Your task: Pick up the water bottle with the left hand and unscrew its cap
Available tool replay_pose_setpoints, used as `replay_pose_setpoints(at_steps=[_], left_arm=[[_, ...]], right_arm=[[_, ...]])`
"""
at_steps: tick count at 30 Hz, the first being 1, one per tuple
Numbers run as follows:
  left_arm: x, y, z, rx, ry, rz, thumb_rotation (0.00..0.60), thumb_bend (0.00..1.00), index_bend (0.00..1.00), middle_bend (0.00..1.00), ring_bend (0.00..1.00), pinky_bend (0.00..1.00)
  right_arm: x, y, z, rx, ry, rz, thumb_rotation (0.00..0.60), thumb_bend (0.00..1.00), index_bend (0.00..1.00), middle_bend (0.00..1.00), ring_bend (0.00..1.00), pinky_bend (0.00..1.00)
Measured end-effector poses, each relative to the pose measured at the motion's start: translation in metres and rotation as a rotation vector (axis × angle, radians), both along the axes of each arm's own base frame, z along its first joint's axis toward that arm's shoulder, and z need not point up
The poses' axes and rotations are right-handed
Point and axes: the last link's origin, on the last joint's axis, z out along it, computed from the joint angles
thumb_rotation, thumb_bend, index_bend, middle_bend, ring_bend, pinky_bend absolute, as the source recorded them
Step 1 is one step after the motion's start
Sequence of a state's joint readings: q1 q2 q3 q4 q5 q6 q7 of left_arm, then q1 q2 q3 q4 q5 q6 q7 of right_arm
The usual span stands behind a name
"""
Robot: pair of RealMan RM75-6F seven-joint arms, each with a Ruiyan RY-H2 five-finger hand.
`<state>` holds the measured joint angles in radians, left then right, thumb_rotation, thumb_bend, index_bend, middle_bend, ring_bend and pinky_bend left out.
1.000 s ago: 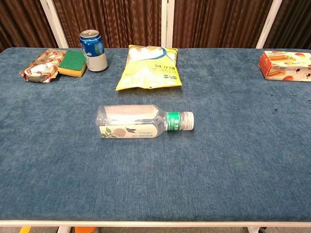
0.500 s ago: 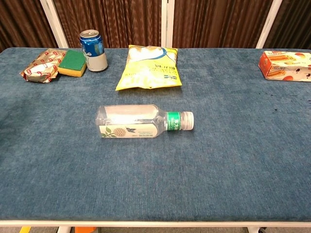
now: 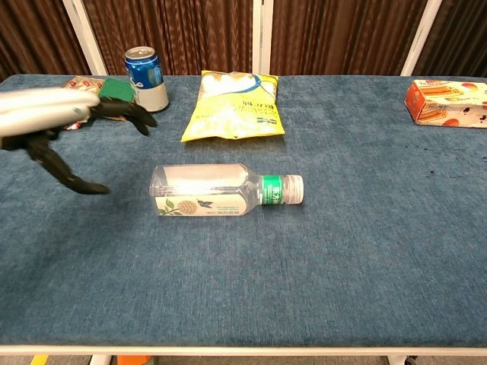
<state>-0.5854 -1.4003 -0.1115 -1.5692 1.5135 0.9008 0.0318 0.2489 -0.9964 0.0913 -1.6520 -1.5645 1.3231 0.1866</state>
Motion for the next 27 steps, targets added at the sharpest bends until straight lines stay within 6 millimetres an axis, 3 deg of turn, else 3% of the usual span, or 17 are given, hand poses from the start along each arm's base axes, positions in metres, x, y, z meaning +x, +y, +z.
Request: replay_pose_setpoints(at_steps=[6,15,20,27], left_arm=[[0.021,-0.001,-0.033,-0.039,-0.008,-0.006,0.600,0.17,0.15,0.17,0.11,0.16],[0.044,0.007,-0.068,-0.029,0.006,-0.015,0.600,0.18,0.18,0.21,0.19,0.34],[0.049,0.010,-0.075,0.004,-0.010,0.005,0.600,0.25,0.28,0.32,0.32,0.46],[0.048,0.011,-0.079,0.007,-0.032,0.015,0.600,0.35,0.46,0.47,0.44,0.55]], right_arm=[[-0.001,0.003,0.000,0.008,-0.001,-0.002,0.600,0.31,0.00,0.06,0.02,0.04],[-0.002,0.008,0.000,0.010,-0.005,-0.015,0.600,0.31,0.00,0.06,0.02,0.04],[-0.003,0.009,-0.001,0.017,-0.005,-0.027,0.600,0.31,0.00,0.06,0.02,0.04],[0.002,0.009,-0.003,0.035,-0.014,-0.036,0.600,0.35,0.00,0.11,0.02,0.04]])
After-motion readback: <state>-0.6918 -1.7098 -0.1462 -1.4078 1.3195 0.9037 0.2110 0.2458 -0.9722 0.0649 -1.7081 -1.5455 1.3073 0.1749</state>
